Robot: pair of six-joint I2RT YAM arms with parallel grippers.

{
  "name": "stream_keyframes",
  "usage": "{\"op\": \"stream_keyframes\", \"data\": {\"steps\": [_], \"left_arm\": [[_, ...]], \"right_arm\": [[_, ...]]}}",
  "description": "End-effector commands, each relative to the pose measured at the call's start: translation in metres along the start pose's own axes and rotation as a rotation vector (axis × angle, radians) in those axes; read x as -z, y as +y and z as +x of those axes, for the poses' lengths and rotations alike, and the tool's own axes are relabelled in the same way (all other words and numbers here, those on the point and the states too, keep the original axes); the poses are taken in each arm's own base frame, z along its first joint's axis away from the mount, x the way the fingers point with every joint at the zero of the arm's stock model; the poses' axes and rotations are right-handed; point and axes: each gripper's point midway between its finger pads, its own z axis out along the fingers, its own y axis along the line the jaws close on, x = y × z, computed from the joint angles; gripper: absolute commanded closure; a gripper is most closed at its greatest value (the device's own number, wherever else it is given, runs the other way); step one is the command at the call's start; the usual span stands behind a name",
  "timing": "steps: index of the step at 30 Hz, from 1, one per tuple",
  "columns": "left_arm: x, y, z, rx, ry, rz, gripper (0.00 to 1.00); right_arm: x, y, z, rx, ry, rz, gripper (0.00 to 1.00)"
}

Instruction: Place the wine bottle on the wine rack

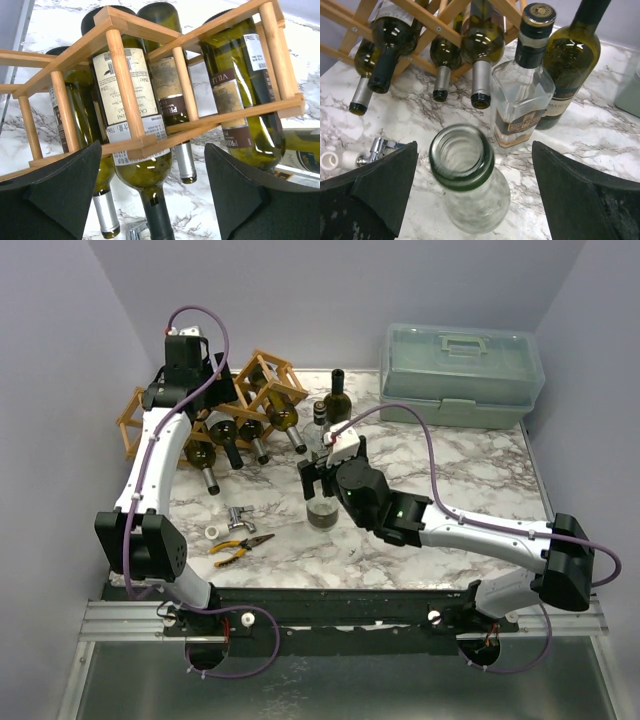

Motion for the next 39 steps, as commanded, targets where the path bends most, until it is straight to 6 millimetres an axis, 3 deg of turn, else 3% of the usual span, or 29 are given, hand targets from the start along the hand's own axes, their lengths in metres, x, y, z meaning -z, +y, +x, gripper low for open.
{"op": "stream_keyframes", "data": {"steps": [1,4,7,16,21,26,33,39], "left_arm": [[0.047,-0.018,-0.016,0.070,-0.071,0.107,0.14],[0.076,-0.030,-0.018,0.160,-0.095,0.183,0.13],[0.097,-0.048,-0.006,0.249,-0.063,0.296,0.13],[0.136,-0.098,0.031,0.406,0.106,0.620,0.07],[0.150,-0.107,0.034,0.555,0.096,0.706,0.07],[0.149,-0.111,0.043,0.621,0.123,0.721,0.08],[0.156,-0.120,0.042,0.671,0.151,0.764,0.09],[0.167,-0.141,0.052,0.785,0.255,0.796,0.10]], "right_arm": [[-0.002,-0.003,-0.008,-0.056,0.073,0.037,0.02],[-0.004,-0.002,-0.005,-0.040,0.161,0.077,0.08],[-0.007,-0.008,0.002,-0.033,0.199,0.138,0.13],[-0.019,-0.014,0.016,-0.073,0.174,0.184,0.33],[-0.019,-0.020,0.016,-0.112,0.150,0.209,0.70],[0.001,-0.024,0.007,-0.218,0.160,0.192,0.99],[0.030,-0.045,-0.007,-0.361,0.171,0.272,1.00],[0.056,-0.077,-0.068,-0.492,-0.025,0.336,0.99]]}}
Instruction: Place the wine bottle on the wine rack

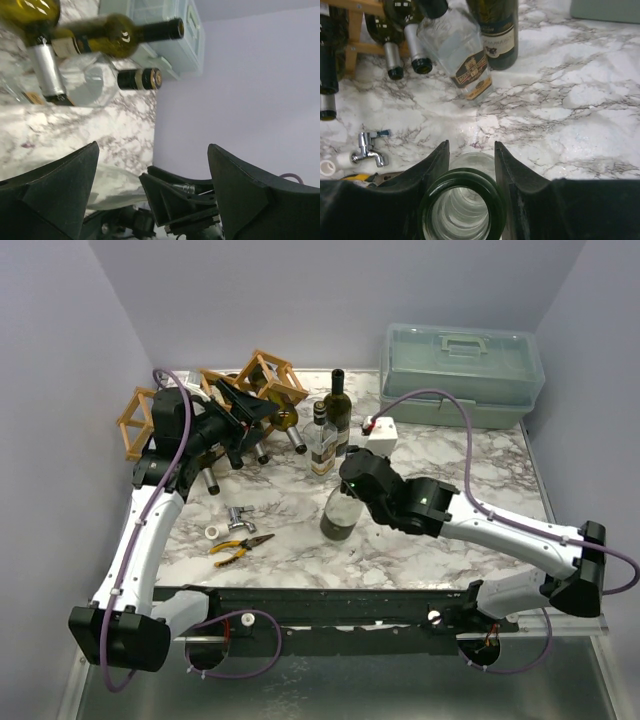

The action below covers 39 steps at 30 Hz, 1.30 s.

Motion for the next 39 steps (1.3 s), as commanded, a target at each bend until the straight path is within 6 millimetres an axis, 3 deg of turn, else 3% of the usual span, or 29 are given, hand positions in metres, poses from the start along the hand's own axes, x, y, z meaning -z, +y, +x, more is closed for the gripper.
{"op": "stream_keyframes", "data": {"steps": [1,5,9,16,19,25,30,33,39], "left_arm": [[-0.002,-0.025,0.029,0.099,0.085,0.071,0.10],[-0.007,-0.050,0.052,0.055,0.128,0.156,0.13],[0.007,-0.082,0.064,-0.033,0.075,0.318,0.14],[0.043,-0.122,0.054,-0.100,-0.034,0.431,0.14],[0.054,-0.130,0.048,-0.077,-0.069,0.447,0.14],[0.076,-0.129,0.036,-0.045,-0.169,0.410,0.13],[0.088,-0.118,0.024,0.000,-0.264,0.374,0.11],[0.081,-0.103,0.018,0.069,-0.296,0.330,0.06],[0.061,-0.091,0.007,0.129,-0.335,0.304,0.01]], "right_arm": [[0.040,-0.016,-0.093,-0.308,-0.248,0.021,0.99],[0.061,-0.030,-0.131,-0.460,-0.303,0.041,0.99],[0.085,-0.025,-0.167,-0.587,-0.337,-0.054,0.99],[0.109,-0.003,-0.226,-0.775,-0.424,-0.191,0.99],[0.098,0.012,-0.241,-0.813,-0.446,-0.195,0.99],[0.079,0.046,-0.272,-0.924,-0.481,-0.295,0.99],[0.047,0.051,-0.285,-1.034,-0.509,-0.329,0.99],[0.034,0.052,-0.290,-1.094,-0.523,-0.372,0.99],[0.035,0.060,-0.315,-1.156,-0.566,-0.464,0.99]]}}
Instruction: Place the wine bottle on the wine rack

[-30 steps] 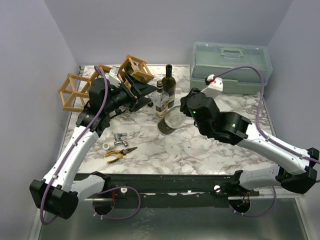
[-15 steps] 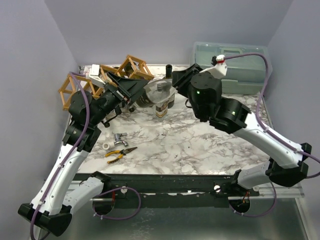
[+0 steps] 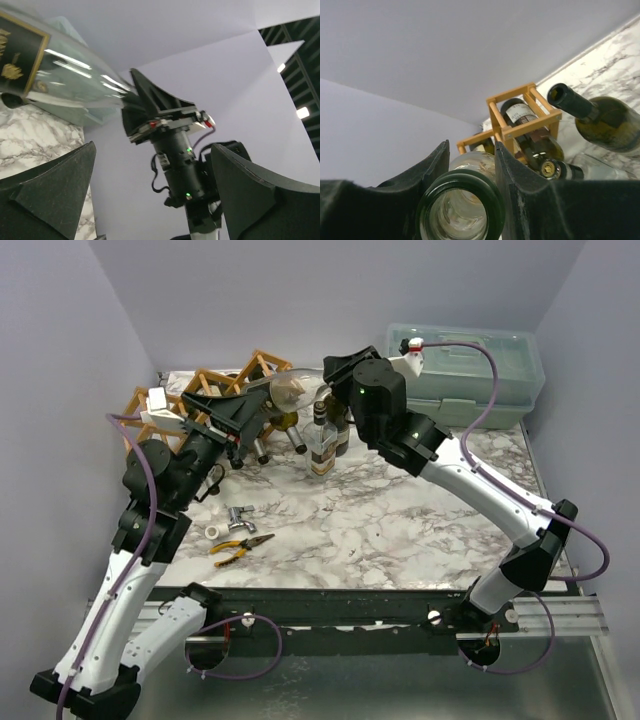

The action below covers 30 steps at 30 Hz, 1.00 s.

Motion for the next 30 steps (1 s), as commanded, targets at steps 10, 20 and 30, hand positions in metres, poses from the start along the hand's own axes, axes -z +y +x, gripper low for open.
{"op": "stream_keyframes", "data": {"steps": [10,20,30], "left_arm": [[-0.061,0.036,-0.039,0.122,-0.252,0.056,0.01],[-0.092,0.040,-0.055,0.183,-0.337,0.129,0.01],[-0.114,0.071,-0.053,0.280,-0.344,0.063,0.01]], "right_arm": [[0.033,0.103,-0.097,-0.611,-0.075,-0.402,0.99],[0.032,0.088,-0.098,-0.727,-0.014,-0.424,0.99],[0.040,0.090,-0.097,-0.732,0.013,-0.484,0.99]]}}
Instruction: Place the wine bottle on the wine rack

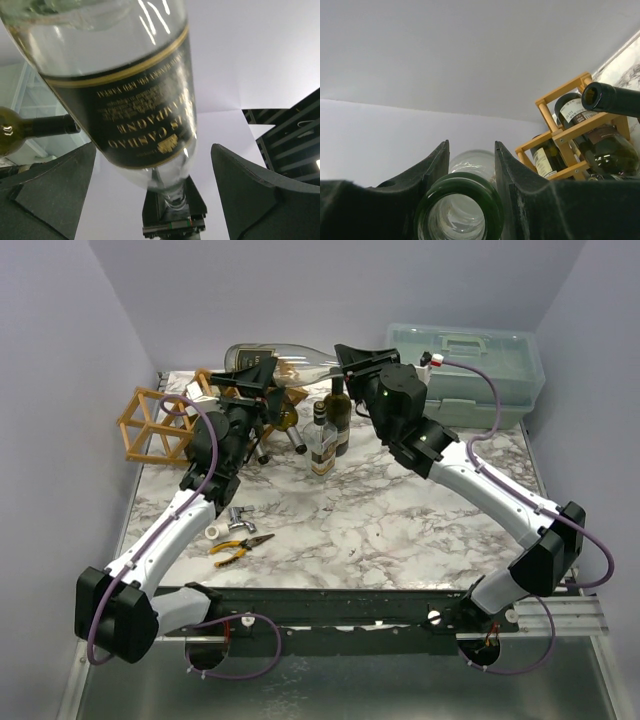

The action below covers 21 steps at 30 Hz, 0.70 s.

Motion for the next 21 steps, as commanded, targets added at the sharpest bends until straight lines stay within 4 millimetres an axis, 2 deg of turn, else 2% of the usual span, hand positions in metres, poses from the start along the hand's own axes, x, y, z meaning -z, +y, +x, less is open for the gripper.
{"op": "stream_keyframes", "data": {"steps": [1,9,12,13,17,18,19,21], "left_arm": [[-0.009,-0.023,-0.014,0.028,-0.083,0.071,0.01],[-0.022,-0.028,-0.019,0.054,-0.121,0.096,0.01],[-0.024,-0.034,-0.021,0.069,-0.133,0.125,0.07],[-0.024,-0.036,-0.023,0.073,-0.140,0.138,0.12],[-0.022,-0.048,-0.031,0.075,-0.181,0.195,0.50],[-0.021,-0.052,-0.033,0.073,-0.193,0.213,0.61],[-0.020,-0.056,-0.035,0.061,-0.205,0.229,0.71],[-0.020,-0.062,-0.038,0.031,-0.226,0.248,0.95]], "right_arm": [[0.053,0.120,-0.028,-0.325,0.074,-0.348,0.99],[0.055,0.109,-0.020,-0.329,0.117,-0.323,0.99],[0.054,0.104,-0.016,-0.336,0.128,-0.312,0.99],[0.054,0.104,-0.015,-0.337,0.134,-0.313,0.99],[0.061,0.102,-0.013,-0.328,0.154,-0.359,0.99],[0.064,0.098,-0.012,-0.319,0.158,-0.375,0.92],[0.067,0.098,-0.011,-0.304,0.161,-0.392,0.79],[0.069,0.090,-0.009,-0.254,0.165,-0.386,0.62]]}}
